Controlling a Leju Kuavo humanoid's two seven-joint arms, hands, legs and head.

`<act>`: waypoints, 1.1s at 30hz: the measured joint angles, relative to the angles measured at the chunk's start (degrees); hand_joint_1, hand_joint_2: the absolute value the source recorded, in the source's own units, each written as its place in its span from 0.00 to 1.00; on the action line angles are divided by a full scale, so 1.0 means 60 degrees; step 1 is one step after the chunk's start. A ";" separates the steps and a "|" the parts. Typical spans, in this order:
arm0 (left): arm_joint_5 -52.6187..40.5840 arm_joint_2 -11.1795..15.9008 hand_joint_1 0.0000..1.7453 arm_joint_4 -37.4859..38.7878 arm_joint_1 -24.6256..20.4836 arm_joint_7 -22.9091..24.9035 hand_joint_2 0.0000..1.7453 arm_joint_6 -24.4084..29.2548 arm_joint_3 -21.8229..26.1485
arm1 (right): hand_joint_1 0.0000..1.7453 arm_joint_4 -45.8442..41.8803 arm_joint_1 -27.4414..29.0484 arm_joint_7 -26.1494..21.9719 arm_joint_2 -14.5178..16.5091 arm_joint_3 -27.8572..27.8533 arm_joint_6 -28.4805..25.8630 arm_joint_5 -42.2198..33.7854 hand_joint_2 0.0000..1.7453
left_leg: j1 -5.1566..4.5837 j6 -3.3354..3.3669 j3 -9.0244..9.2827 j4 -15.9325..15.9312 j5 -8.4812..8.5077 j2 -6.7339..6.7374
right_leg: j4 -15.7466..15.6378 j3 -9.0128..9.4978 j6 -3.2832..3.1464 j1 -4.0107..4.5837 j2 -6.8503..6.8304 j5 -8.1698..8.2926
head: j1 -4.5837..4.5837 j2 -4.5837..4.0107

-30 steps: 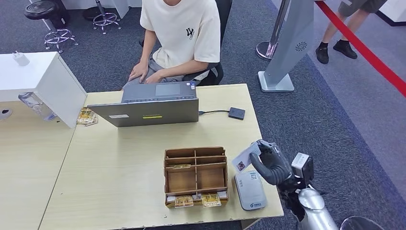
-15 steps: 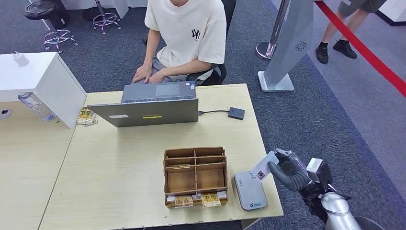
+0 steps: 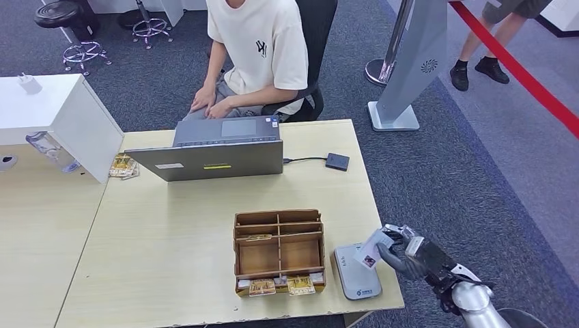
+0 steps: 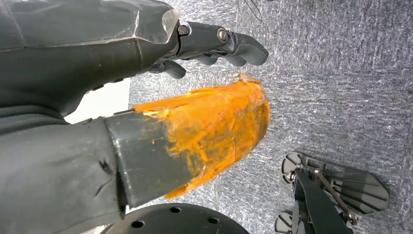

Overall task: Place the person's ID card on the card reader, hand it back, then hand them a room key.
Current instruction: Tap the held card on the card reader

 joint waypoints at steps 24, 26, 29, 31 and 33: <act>0.0004 -0.0014 0.00 0.0000 0.0004 -0.0063 0.00 -0.0002 0.0239 | 1.00 0.1157 -0.0642 0.0112 -0.0029 0.0524 -0.0819 0.0996 1.00 | 0.0000 0.0000 -0.0002 0.0000 0.0000 -0.0001 | 0.0000 0.0000 0.0004 -0.0001 0.0000 0.0002 | 0.0000 0.0000; 0.0004 -0.0023 0.00 0.0000 0.0004 -0.0087 0.00 0.0000 0.0245 | 1.00 0.1257 -0.0702 0.0112 -0.0029 0.0604 -0.0862 0.1063 1.00 | 0.0000 0.0000 -0.0002 0.0000 0.0000 -0.0001 | 0.0000 0.0000 0.0004 -0.0001 0.0000 0.0002 | 0.0000 0.0000; 0.0003 -0.0034 0.00 0.0000 0.0004 -0.0096 0.00 0.0006 0.0258 | 1.00 0.1366 -0.0772 0.0112 -0.0029 0.0708 -0.0904 0.1127 1.00 | 0.0000 0.0000 -0.0002 0.0000 0.0000 -0.0001 | 0.0000 0.0000 0.0004 -0.0001 -0.0001 0.0002 | 0.0000 0.0000; 0.0004 -0.0036 0.00 0.0000 0.0004 -0.0096 0.00 0.0015 0.0275 | 1.00 0.1415 -0.0815 0.0112 -0.0029 0.0759 -0.0923 0.1155 1.00 | 0.0000 0.0000 -0.0002 0.0000 0.0000 -0.0001 | 0.0000 0.0000 0.0004 -0.0001 0.0000 0.0002 | 0.0000 0.0000; 0.0004 -0.0035 0.00 0.0000 0.0005 -0.0096 0.00 0.0026 0.0302 | 1.00 0.1448 -0.0847 0.0113 -0.0030 0.0811 -0.0930 0.1196 1.00 | 0.0000 0.0000 -0.0001 0.0000 0.0000 -0.0001 | 0.0000 0.0000 0.0004 -0.0001 0.0000 0.0003 | 0.0000 0.0000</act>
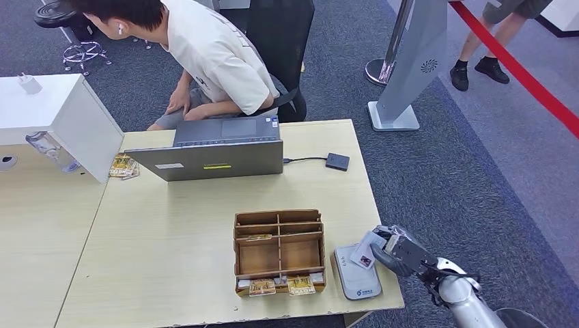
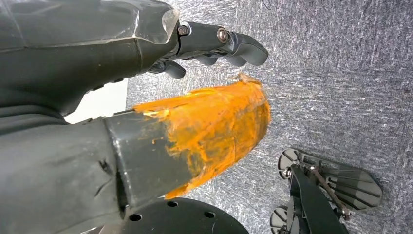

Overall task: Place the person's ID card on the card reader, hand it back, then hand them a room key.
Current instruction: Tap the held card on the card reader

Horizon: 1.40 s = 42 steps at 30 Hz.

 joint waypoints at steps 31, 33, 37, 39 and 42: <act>0.0000 0.0002 0.00 0.0000 0.0008 0.0011 0.00 0.0067 0.0174 | 1.00 0.0208 -0.0564 0.0272 -0.0825 0.1178 0.0484 0.0516 1.00 | 0.0000 0.0000 0.0001 0.0001 0.0000 0.0000 | 0.0000 0.0001 0.0001 -0.0001 0.0000 0.0001 | 0.0000 0.0000; 0.0000 0.0002 0.00 0.0000 0.0008 -0.0001 0.00 0.0061 0.0174 | 1.00 0.0221 -0.0564 0.0299 -0.0846 0.1238 0.0485 0.0535 1.00 | 0.0000 0.0000 0.0002 0.0001 0.0000 0.0000 | 0.0000 0.0001 0.0001 -0.0001 0.0000 0.0001 | 0.0000 0.0000; 0.0000 0.0002 0.00 0.0000 0.0008 -0.0016 0.00 0.0060 0.0174 | 1.00 0.0244 -0.0563 0.0318 -0.0870 0.1329 0.0483 0.0546 1.00 | 0.0000 0.0000 0.0002 0.0001 0.0000 0.0000 | 0.0000 0.0001 0.0001 -0.0001 0.0000 0.0001 | 0.0000 0.0000; 0.0000 0.0002 0.00 0.0000 0.0008 -0.0018 0.00 0.0060 0.0174 | 1.00 0.0246 -0.0562 0.0323 -0.0872 0.1365 0.0482 0.0546 1.00 | 0.0000 0.0000 0.0002 0.0001 0.0000 0.0000 | 0.0000 0.0000 0.0001 -0.0001 0.0000 0.0001 | 0.0000 0.0000; 0.0000 0.0002 0.00 0.0000 0.0009 -0.0018 0.00 0.0060 0.0177 | 1.00 0.0252 -0.0563 0.0332 -0.0873 0.1423 0.0481 0.0546 1.00 | 0.0000 0.0000 0.0002 0.0001 0.0000 0.0000 | 0.0000 0.0000 0.0001 -0.0001 0.0000 0.0001 | 0.0000 0.0000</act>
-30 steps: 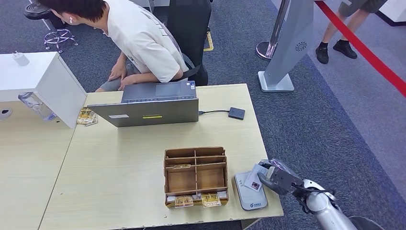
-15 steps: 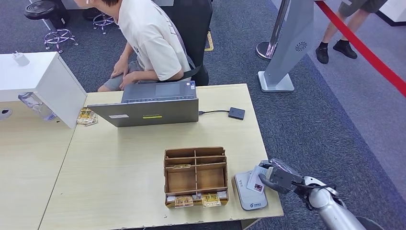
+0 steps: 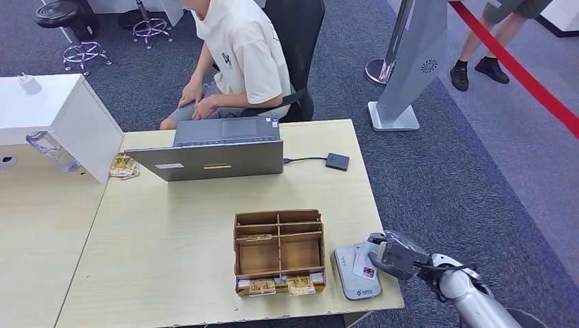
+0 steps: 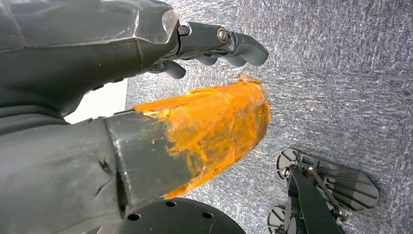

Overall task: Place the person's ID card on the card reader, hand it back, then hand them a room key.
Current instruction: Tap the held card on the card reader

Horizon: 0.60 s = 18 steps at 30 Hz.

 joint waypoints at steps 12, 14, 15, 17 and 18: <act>0.0000 0.0000 0.00 0.0000 0.0002 0.0004 0.00 0.0000 0.0028 | 1.00 0.0066 -0.0007 0.0006 -0.0004 0.0123 -0.0007 -0.0030 1.00 | 0.0000 0.0000 0.0001 0.0000 0.0000 0.0000 | 0.0000 0.0000 0.0000 0.0000 0.0000 0.0000 | 0.0000 0.0000; 0.0000 0.0000 0.00 0.0000 0.0002 0.0004 0.00 0.0000 0.0051 | 1.00 0.0077 -0.0015 0.0012 -0.0005 0.0136 -0.0007 -0.0033 1.00 | 0.0000 0.0000 0.0002 0.0000 0.0000 0.0000 | 0.0000 0.0000 0.0000 0.0000 0.0001 0.0000 | 0.0000 0.0000; 0.0000 0.0000 0.00 0.0000 0.0003 0.0004 0.00 0.0000 0.0066 | 1.00 0.0083 -0.0020 0.0016 -0.0006 0.0143 -0.0007 -0.0034 1.00 | 0.0000 0.0000 0.0002 0.0000 0.0000 0.0000 | 0.0000 0.0000 0.0000 0.0000 0.0001 0.0000 | 0.0000 0.0000; 0.0000 0.0000 0.00 0.0000 0.0003 0.0004 0.00 -0.0002 0.0101 | 1.00 0.0094 -0.0032 0.0029 -0.0012 0.0157 -0.0008 -0.0037 1.00 | 0.0000 0.0000 0.0002 0.0000 0.0000 0.0001 | 0.0000 0.0001 0.0000 0.0000 0.0001 0.0000 | 0.0000 0.0000; 0.0000 0.0000 0.00 0.0000 0.0003 0.0004 0.00 -0.0003 0.0118 | 1.00 0.0099 -0.0037 0.0035 -0.0015 0.0165 -0.0009 -0.0040 1.00 | 0.0000 0.0000 0.0002 0.0000 0.0000 0.0001 | 0.0000 0.0001 0.0000 0.0000 0.0001 0.0000 | 0.0000 0.0000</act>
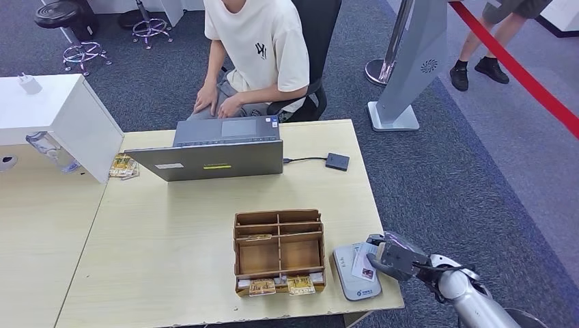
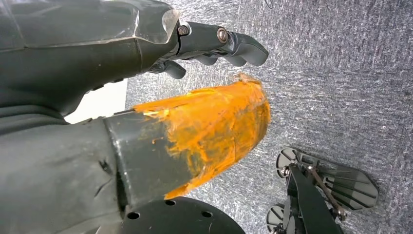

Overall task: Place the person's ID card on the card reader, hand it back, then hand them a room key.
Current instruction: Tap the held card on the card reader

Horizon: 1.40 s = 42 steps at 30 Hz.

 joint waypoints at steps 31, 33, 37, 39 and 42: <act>-0.0016 -0.0198 0.00 0.0000 0.0052 0.0118 0.00 0.0027 0.0191 | 1.00 -0.2937 0.0813 -0.1480 0.3115 -0.2508 -0.4709 -0.1452 1.00 | 0.0005 -0.0001 -0.0007 -0.0003 0.0001 -0.0001 | 0.0003 -0.0004 -0.0001 0.0009 -0.0001 0.0000 | 0.0001 0.0000; -0.0017 -0.0203 0.00 0.0000 0.0052 0.0124 0.00 0.0029 0.0190 | 1.00 -0.3465 0.0946 -0.1580 0.3441 -0.2675 -0.4975 -0.1456 1.00 | 0.0005 -0.0001 -0.0006 -0.0003 0.0001 0.0000 | 0.0003 -0.0004 -0.0001 0.0009 0.0001 0.0000 | 0.0000 0.0000; -0.0022 -0.0204 0.00 0.0000 0.0052 0.0143 0.00 0.0040 0.0189 | 1.00 -0.4342 0.1193 -0.1613 0.3909 -0.2697 -0.5679 -0.0923 1.00 | 0.0004 -0.0001 -0.0008 -0.0003 0.0001 0.0000 | 0.0003 -0.0003 -0.0001 0.0007 -0.0001 0.0000 | 0.0001 0.0000; -0.0029 -0.0205 0.00 0.0000 0.0048 0.0163 0.00 0.0059 0.0188 | 1.00 -0.4767 0.1287 -0.1631 0.4075 -0.2526 -0.6381 -0.0302 1.00 | 0.0004 -0.0001 -0.0008 -0.0003 0.0001 0.0003 | 0.0003 -0.0004 -0.0001 0.0007 0.0002 0.0000 | 0.0001 0.0000; -0.0041 -0.0221 0.00 0.0000 0.0031 0.0179 0.00 0.0087 0.0188 | 1.00 -0.5234 0.1331 -0.1658 0.4237 -0.2062 -0.7450 0.0814 1.00 | 0.0004 -0.0002 -0.0007 -0.0003 0.0001 0.0007 | 0.0003 -0.0004 -0.0001 0.0008 0.0004 0.0000 | 0.0001 0.0000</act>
